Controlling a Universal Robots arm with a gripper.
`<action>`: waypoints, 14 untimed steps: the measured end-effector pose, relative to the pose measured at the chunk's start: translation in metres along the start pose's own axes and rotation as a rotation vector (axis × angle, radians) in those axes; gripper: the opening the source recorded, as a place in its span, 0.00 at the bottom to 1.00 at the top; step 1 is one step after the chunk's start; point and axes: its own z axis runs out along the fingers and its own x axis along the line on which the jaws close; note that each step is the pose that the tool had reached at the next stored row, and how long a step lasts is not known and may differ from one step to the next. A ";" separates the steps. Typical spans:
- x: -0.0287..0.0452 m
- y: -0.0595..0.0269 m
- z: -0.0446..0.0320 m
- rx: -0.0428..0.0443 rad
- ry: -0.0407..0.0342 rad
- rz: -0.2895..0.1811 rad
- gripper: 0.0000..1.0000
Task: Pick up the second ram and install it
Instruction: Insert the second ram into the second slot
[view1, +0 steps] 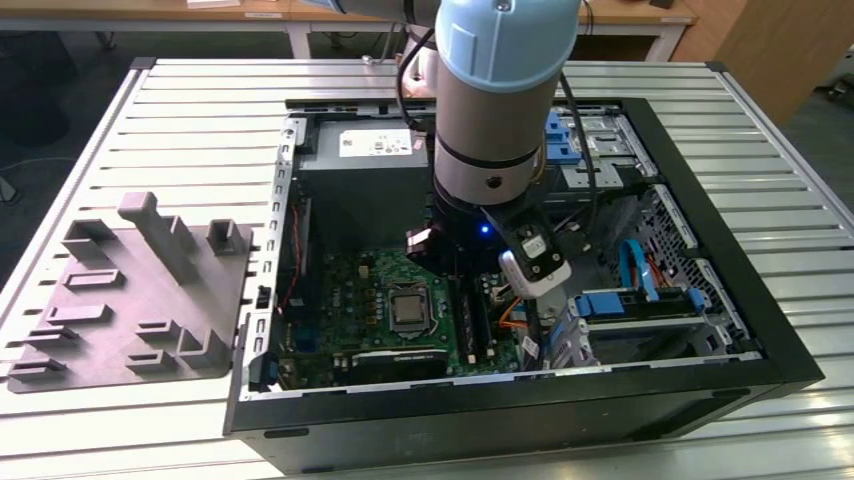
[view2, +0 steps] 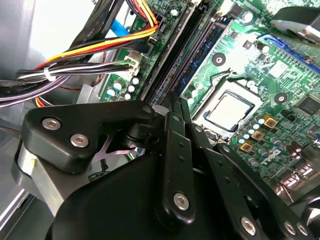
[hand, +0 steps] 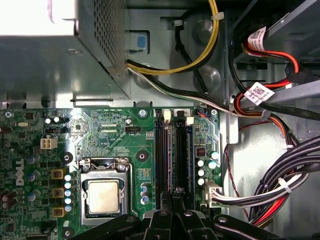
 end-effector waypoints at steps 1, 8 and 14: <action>0.0000 0.0000 0.0000 0.0000 0.0000 0.000 0.11; 0.0001 0.0000 0.0000 -0.0004 0.0003 -0.009 0.11; 0.0001 0.0001 0.0001 -0.0049 0.0003 -0.008 0.11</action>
